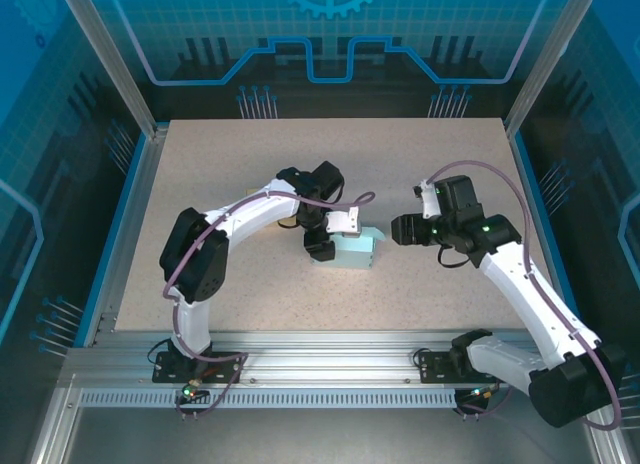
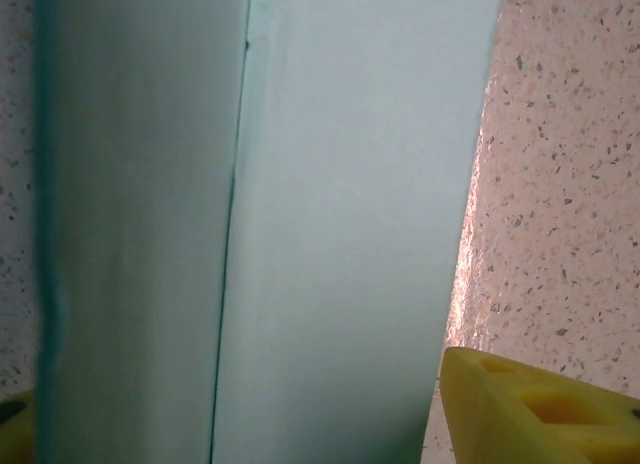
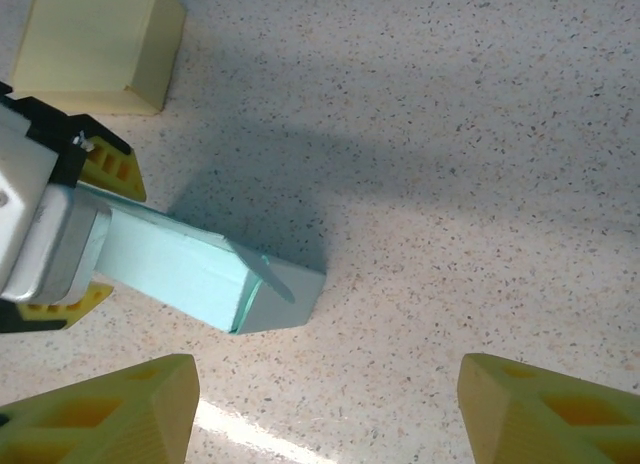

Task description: Fold the paper box

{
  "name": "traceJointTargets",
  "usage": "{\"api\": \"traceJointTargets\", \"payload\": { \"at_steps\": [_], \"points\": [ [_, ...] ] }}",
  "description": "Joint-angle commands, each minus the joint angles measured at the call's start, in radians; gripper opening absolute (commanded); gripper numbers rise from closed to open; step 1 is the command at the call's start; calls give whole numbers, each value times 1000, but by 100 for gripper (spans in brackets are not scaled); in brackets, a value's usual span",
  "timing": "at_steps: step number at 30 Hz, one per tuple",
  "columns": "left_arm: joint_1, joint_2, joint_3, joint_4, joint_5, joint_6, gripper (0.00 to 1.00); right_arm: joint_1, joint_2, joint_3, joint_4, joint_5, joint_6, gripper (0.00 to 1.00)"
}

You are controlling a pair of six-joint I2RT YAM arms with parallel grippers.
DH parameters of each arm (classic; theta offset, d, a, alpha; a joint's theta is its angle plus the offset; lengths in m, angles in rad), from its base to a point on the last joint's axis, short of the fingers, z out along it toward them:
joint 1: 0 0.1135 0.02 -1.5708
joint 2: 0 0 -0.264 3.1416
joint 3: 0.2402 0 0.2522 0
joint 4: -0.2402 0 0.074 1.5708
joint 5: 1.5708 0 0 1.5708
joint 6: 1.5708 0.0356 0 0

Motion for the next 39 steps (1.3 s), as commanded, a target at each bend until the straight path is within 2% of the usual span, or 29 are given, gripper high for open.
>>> {"api": "traceJointTargets", "payload": {
  "at_steps": [1, 2, 5, 8, 9, 15, 18, 20, 23, 26, 31, 39],
  "points": [
    [0, 1, 25, -24, 32, 31, 68, 16, 3, -15, 41, 54, -13, 71],
    [-1, -6, 20, -9, 34, 29, 69, 17, 5, -17, 47, 57, -14, 71],
    [-1, -42, 1, 37, 35, 19, 84, 19, 13, -17, 52, 60, -22, 71],
    [-1, -104, -27, 95, 44, 7, 92, 22, 27, -4, 44, 57, -32, 70],
    [-1, -127, -40, 122, 45, 0, 98, 23, 31, 1, 42, 57, -33, 69],
    [6, -316, -136, 299, 40, -72, 99, 47, 45, 42, 20, 87, -27, 63],
    [17, -407, -176, 384, -62, -247, 90, 78, 52, 64, -1, 110, -39, 57],
    [56, -469, -195, 392, -73, -415, 77, 105, 61, 77, -18, 120, -46, 55],
    [113, -570, -302, 444, -64, -611, 73, 134, 90, 107, -59, 135, -47, 52],
    [135, -626, -390, 431, -146, -743, 69, 160, 139, 150, -121, 158, -49, 49],
    [154, -591, -427, 324, -153, -837, 70, 199, 200, 198, -166, 176, -67, 49],
    [154, -514, -423, 356, -75, -872, 63, 220, 284, 228, -173, 173, -84, 46]
  ]
}}
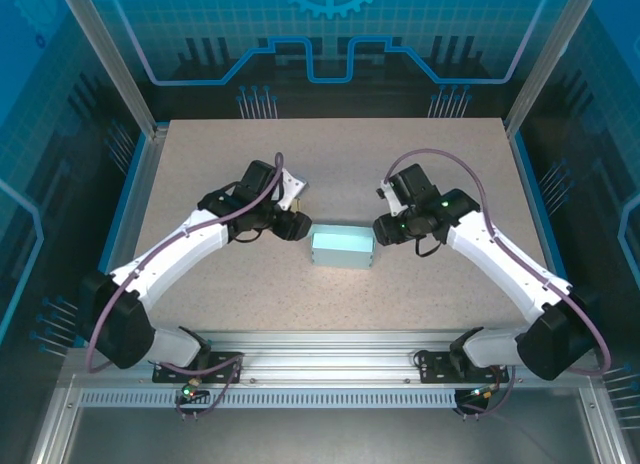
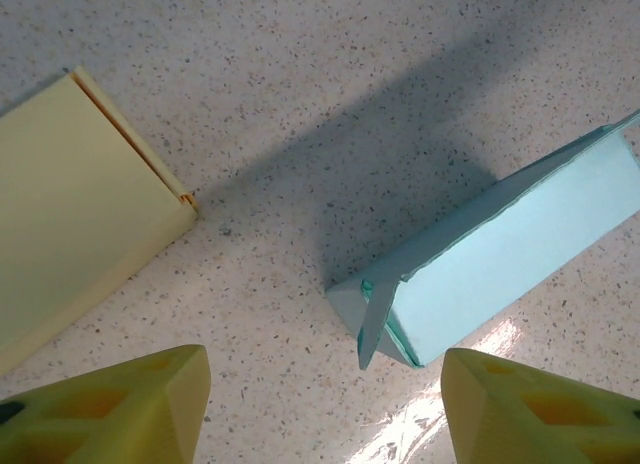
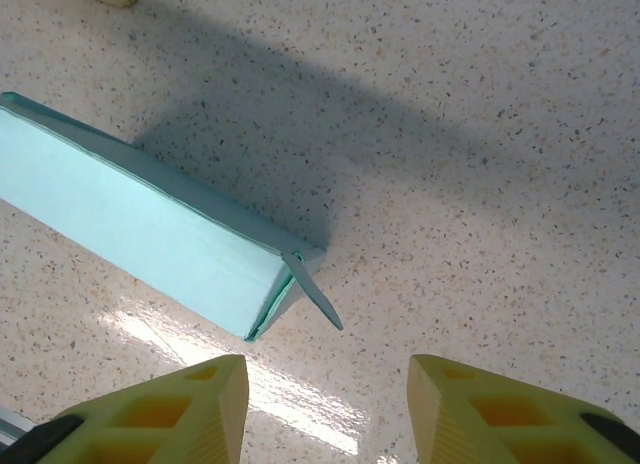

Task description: Fold the paper box

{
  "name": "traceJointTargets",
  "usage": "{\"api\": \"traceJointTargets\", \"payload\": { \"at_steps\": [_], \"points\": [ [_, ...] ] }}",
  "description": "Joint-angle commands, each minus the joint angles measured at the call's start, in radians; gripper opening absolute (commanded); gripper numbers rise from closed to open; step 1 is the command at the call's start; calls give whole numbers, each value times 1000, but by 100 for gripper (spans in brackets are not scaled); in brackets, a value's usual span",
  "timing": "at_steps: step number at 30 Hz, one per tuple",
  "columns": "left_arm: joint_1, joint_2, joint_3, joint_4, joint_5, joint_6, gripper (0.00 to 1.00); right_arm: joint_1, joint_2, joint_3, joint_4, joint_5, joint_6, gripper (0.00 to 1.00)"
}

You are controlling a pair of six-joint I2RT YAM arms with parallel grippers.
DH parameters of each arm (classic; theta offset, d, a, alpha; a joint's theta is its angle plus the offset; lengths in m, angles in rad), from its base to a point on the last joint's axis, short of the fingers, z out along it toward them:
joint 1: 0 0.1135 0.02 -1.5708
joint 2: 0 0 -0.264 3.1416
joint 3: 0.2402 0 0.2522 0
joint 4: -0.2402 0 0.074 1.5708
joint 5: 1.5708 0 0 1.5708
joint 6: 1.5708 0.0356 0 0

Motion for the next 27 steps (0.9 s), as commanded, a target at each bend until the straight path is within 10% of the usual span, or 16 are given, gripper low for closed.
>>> {"api": "traceJointTargets", "payload": {
  "at_steps": [1, 27],
  "points": [
    [7, 31, 12, -3, 41, -38, 62, 15, 36, 34, -35, 21, -23, 46],
    [4, 160, 71, 7, 164, -62, 20, 25, 139, 27, 45, -58, 4, 26]
  ]
}}
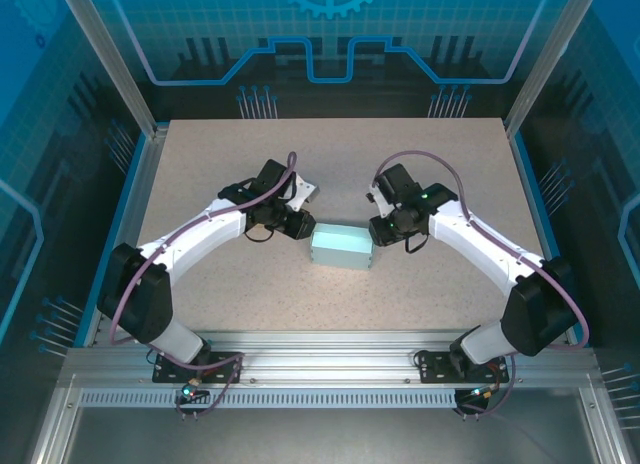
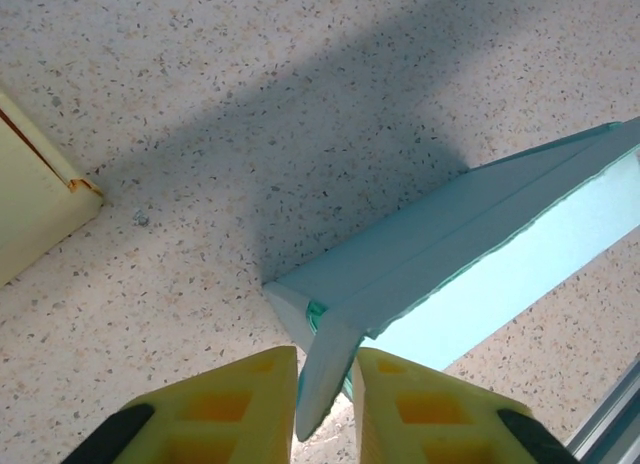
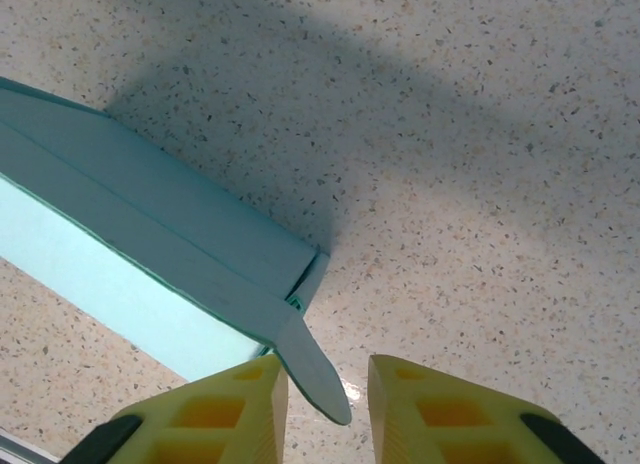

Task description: Fold the paper box

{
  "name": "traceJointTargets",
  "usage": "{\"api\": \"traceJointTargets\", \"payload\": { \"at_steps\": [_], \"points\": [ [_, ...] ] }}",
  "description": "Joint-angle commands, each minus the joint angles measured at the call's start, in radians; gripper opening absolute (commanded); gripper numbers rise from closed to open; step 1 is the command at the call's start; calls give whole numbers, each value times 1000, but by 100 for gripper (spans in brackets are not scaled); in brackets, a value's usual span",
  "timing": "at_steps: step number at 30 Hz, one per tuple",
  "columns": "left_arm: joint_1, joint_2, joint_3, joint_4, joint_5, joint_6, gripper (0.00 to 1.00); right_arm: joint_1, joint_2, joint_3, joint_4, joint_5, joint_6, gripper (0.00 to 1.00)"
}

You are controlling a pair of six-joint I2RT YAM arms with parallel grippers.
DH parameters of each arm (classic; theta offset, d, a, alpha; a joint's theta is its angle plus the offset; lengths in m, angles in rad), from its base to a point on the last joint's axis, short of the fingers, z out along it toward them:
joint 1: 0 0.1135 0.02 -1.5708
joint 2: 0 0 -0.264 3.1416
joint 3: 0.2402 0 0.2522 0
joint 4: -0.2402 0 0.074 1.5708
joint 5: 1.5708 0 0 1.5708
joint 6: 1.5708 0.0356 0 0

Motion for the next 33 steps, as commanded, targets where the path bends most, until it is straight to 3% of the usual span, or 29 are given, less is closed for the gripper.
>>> {"api": "traceJointTargets", "payload": {
  "at_steps": [1, 10, 19, 33],
  "points": [
    [4, 13, 29, -1, 45, -17, 18, 20, 8, 16, 18, -35, 12, 22],
    [-21, 8, 23, 3, 58, -98, 4, 36, 8, 12, 46, -53, 72, 1],
    [-96, -33, -58, 126, -2, -264, 0, 75, -13, -39, 195, -75, 242, 0],
    [-135, -113, -190, 227, -126, -337, 0, 138, -27, -74, 247, 6, 301, 0]
  ]
}}
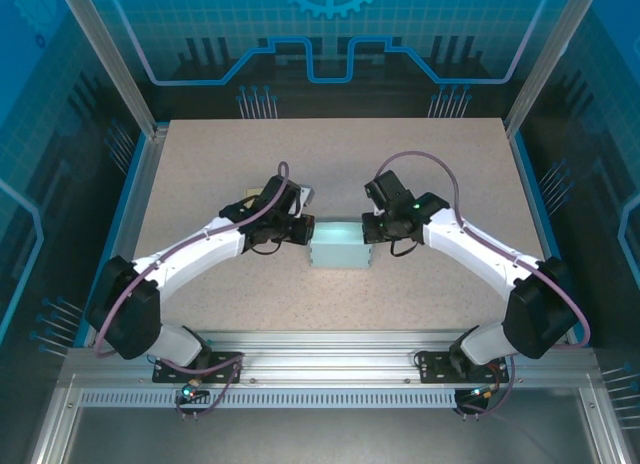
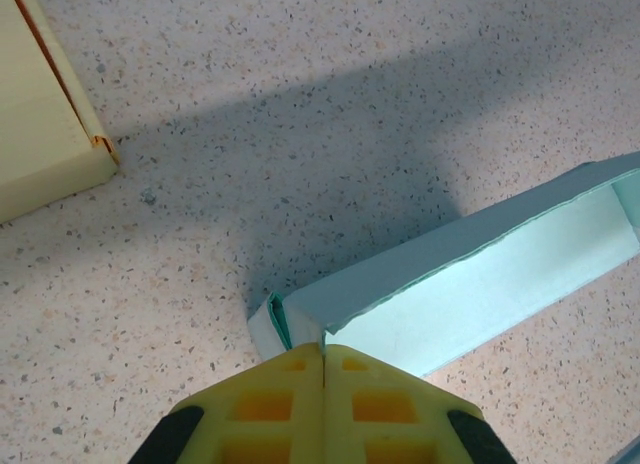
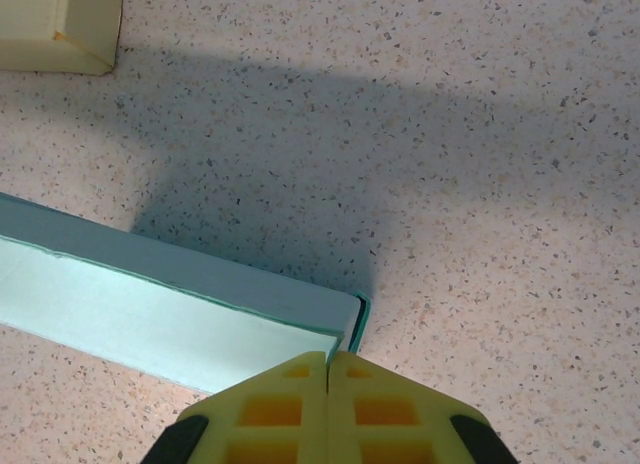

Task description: Fold the paper box

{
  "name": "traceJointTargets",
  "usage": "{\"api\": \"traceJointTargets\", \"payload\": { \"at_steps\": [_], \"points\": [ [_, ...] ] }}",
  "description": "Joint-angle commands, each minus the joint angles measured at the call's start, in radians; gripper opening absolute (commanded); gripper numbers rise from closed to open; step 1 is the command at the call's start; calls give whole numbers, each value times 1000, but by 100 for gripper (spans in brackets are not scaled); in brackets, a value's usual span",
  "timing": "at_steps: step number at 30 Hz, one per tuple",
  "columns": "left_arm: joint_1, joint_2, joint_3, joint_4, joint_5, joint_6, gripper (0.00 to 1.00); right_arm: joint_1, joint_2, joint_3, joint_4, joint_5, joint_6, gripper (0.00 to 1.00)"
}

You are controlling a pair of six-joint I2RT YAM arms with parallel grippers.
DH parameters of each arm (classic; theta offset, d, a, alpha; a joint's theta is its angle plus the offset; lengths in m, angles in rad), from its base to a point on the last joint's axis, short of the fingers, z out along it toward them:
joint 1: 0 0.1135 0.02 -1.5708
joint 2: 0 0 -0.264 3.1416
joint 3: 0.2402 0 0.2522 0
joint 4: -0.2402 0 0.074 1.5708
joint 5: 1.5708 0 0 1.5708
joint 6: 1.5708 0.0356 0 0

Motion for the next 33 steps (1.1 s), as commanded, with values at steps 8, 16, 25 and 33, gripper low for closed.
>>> {"api": "traceJointTargets", "payload": {
  "at_steps": [8, 16, 25, 33],
  "points": [
    [-47, -47, -143, 132, 16, -84, 0, 116, -43, -111, 162, -2, 16, 0],
    [-54, -62, -197, 137, 3, -96, 0, 139, -79, -184, 198, 41, 30, 0],
    [-63, -108, -333, 268, 9, -120, 0, 184, -138, -317, 269, 133, 27, 0],
    [-67, -306, -404, 371, -5, -134, 35, 264, -225, -428, 386, 318, 36, 0]
  ]
}}
